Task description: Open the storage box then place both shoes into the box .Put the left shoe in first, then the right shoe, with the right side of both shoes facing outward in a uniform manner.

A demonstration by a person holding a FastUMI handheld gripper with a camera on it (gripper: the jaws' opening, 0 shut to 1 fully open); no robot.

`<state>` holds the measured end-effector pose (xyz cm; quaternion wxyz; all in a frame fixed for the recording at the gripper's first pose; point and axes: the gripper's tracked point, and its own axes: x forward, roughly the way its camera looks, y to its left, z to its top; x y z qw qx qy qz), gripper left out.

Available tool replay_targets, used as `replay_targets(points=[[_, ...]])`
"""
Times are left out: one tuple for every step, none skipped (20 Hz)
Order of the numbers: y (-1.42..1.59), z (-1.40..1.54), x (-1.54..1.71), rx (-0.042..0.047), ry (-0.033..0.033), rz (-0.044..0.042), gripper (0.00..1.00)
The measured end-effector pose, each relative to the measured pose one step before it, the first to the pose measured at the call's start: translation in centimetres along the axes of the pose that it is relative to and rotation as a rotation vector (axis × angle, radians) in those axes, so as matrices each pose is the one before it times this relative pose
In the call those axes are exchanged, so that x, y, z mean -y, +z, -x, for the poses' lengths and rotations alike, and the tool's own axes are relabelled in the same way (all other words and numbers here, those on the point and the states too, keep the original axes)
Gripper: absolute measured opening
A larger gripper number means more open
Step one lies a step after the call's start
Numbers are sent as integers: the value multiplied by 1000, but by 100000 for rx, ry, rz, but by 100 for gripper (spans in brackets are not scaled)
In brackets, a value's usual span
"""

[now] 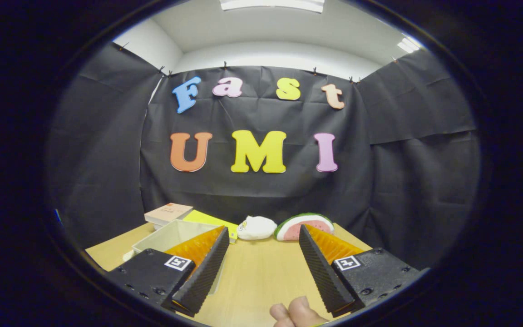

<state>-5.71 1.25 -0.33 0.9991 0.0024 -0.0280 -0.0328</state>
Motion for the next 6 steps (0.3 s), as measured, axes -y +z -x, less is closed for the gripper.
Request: replay_targets(points=[[-160, 227, 191, 103, -422, -454, 99], [-149, 154, 351, -185, -397, -690, 99], [-210, -30, 173, -556, 205, -760, 99], [-61, 68, 154, -301, 509, -536, 99], [-30, 38, 224, -98, 50, -557, 99], [15, 57, 349, -78, -411, -154, 99]])
